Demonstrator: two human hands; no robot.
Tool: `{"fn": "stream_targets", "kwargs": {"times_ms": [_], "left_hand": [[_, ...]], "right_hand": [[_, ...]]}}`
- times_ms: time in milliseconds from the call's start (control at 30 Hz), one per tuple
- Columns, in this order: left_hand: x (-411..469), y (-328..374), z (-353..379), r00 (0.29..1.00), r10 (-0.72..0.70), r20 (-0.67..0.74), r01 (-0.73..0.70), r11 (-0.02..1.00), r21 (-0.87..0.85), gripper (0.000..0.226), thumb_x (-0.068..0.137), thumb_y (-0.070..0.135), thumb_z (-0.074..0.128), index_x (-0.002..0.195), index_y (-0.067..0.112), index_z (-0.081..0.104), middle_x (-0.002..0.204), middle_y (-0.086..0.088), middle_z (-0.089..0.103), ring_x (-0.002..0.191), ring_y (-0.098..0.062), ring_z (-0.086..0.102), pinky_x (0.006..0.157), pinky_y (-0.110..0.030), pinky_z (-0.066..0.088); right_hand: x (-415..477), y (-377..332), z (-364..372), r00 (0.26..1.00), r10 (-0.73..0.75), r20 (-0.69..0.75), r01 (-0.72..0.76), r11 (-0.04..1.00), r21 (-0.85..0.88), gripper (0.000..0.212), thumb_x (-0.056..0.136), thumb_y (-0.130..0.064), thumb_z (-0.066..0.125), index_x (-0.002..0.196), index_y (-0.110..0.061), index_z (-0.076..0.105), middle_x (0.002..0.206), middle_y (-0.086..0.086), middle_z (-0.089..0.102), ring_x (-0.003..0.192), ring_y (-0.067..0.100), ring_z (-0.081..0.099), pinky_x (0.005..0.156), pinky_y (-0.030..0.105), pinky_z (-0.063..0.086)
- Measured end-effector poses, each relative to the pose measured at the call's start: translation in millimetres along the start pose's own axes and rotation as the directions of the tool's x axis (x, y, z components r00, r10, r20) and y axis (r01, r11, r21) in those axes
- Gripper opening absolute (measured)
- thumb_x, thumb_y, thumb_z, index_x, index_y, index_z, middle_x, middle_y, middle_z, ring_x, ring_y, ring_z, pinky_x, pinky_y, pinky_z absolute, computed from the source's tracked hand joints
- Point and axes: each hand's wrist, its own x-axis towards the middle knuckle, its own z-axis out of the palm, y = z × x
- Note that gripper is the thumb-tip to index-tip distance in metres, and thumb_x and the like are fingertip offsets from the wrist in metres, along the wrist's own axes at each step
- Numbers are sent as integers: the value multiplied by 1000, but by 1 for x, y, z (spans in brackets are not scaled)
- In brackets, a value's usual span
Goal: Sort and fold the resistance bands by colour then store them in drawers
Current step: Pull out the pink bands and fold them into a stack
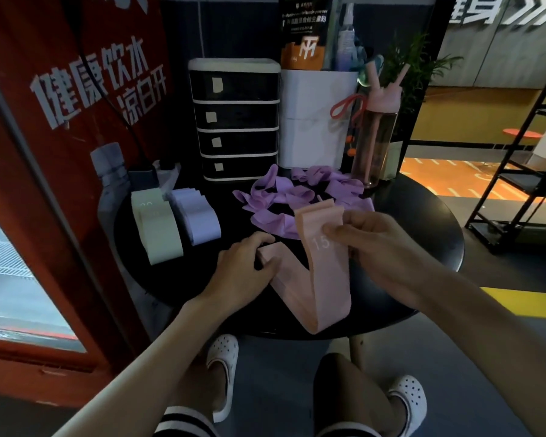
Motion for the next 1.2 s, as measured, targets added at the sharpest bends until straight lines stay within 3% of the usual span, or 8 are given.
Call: {"fn": "stream_targets", "kwargs": {"times_ms": [233,433,600,733,800,933,1100,1200], "left_hand": [[8,-10,3,1000,4,18,-1,984,-176,22,94,23,63,115,30,63,106,15,68,103,-3,63,97,-37,52],[2,4,-8,996,-80,43,91,896,-435,36,108,33,34,109,21,68,101,8,71,97,0,63,78,-6,44],[4,-3,-3,999,-3,36,18,908,-418,18,97,33,61,108,22,69,98,4,73,94,-10,68,86,-31,53],[6,-11,-1,999,47,4,-43,951,-305,23,92,12,65,113,20,69,99,9,71,94,-3,65,87,-28,53],[7,-11,1,999,50,-2,-49,962,-269,24,91,13,66,113,21,69,100,11,70,94,0,64,87,-25,52],[8,-13,2,999,51,-3,-50,965,-256,25,90,16,68,114,21,68,102,12,70,96,0,64,87,-24,52],[13,-6,-1,998,26,51,-13,968,-250,27,87,10,66,111,20,68,102,9,70,94,-4,66,86,-27,54],[25,8,-13,978,-9,211,44,986,-163,22,86,10,67,103,23,64,105,-2,71,96,-15,68,86,-37,53]], "right_hand": [[28,31,11,997,64,-33,-69,988,-139,20,96,-14,59,110,-5,70,104,12,74,95,23,70,87,37,56],[53,49,24,994,87,-68,-105,934,-343,16,94,-18,63,99,-7,73,92,10,74,77,16,69,68,25,57],[57,53,27,997,54,-49,-70,901,-429,13,93,-18,64,101,-13,73,90,5,75,83,17,72,74,28,57],[53,51,31,999,20,-39,-35,892,-450,15,92,-15,65,87,-29,68,81,-7,70,70,-3,65,65,13,52],[48,48,29,999,24,-41,-41,869,-494,5,92,-21,66,93,-23,70,87,-1,71,78,5,67,67,19,53],[27,51,18,990,97,-101,-139,733,-665,38,89,-31,65,113,0,63,105,15,68,98,28,63,75,33,52],[3,56,5,978,173,-113,-196,604,-772,33,82,-50,63,75,-18,59,65,-6,55,60,12,50,61,30,43],[-1,58,8,972,184,-147,-229,580,-782,33,78,-52,65,76,-20,64,64,-8,59,60,9,55,58,26,43]]}}
